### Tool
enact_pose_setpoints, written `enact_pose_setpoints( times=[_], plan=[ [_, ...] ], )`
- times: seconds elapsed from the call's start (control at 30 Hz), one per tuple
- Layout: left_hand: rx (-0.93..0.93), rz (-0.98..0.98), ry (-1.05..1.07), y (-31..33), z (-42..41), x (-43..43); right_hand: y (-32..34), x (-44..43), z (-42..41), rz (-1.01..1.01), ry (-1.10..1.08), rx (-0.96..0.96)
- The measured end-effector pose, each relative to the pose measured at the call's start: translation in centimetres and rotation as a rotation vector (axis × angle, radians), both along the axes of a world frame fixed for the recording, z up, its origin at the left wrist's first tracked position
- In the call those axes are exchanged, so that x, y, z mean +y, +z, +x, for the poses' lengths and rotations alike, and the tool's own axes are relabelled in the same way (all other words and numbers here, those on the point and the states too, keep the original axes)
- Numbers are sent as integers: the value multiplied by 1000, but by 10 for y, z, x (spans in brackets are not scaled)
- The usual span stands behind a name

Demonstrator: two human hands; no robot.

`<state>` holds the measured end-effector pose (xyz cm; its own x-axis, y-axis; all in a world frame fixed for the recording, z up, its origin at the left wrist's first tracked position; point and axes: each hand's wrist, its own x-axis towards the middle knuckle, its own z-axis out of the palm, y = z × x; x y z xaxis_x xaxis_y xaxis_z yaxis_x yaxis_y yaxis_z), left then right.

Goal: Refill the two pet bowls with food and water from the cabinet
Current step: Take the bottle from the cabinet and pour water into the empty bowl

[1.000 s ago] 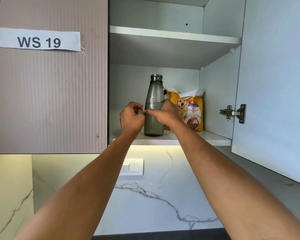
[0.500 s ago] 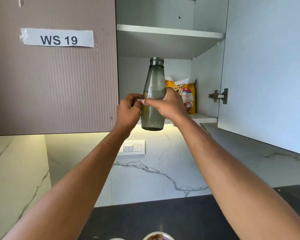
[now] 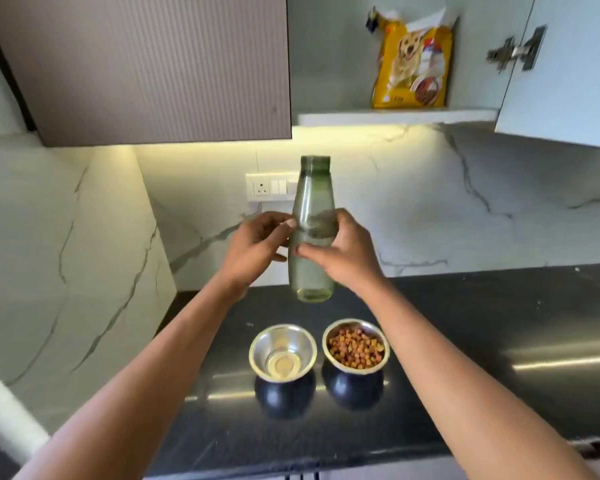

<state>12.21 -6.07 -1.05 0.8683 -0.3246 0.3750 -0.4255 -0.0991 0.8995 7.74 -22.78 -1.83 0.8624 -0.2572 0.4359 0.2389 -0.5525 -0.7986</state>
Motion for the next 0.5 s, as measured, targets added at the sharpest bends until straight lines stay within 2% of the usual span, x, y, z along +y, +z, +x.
enact_pose_setpoints(
  times=[0.17,0.5],
  plan=[
    [193,98,16,-76,-11,35,-85,32,-13,4,22,183],
    [393,252,140,-175,-12,74,-193,54,-20,8,140,440]
  ],
)
